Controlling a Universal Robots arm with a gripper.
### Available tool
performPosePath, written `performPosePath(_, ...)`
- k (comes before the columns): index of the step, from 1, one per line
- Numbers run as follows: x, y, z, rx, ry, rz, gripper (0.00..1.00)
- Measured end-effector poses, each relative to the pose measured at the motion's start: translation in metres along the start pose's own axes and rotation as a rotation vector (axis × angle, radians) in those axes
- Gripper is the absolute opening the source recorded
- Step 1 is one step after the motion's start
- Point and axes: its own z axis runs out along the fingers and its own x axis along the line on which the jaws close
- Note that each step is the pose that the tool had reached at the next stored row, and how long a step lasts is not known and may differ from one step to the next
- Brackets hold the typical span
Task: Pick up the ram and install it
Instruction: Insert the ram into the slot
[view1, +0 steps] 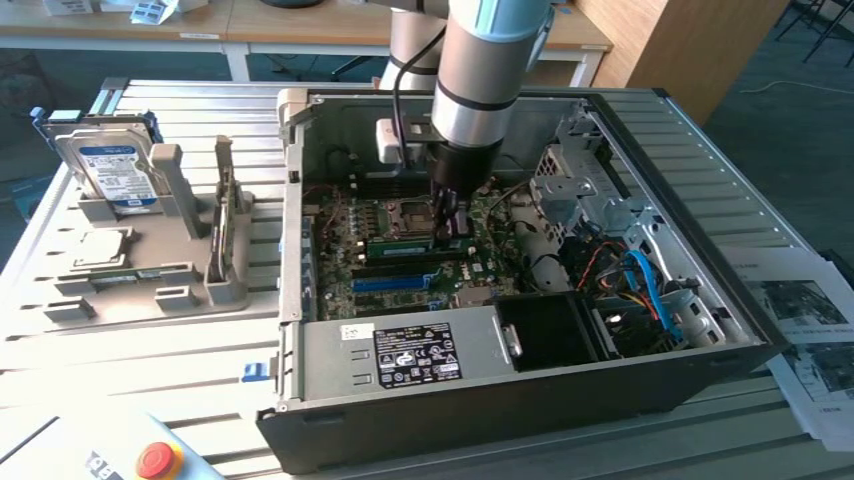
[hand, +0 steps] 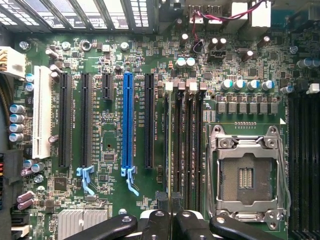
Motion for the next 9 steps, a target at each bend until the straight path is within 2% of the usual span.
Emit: performPosePath(9, 0.0, -0.0001, 0.0033, -0.0001, 0.0001, 0.0, 0.12)
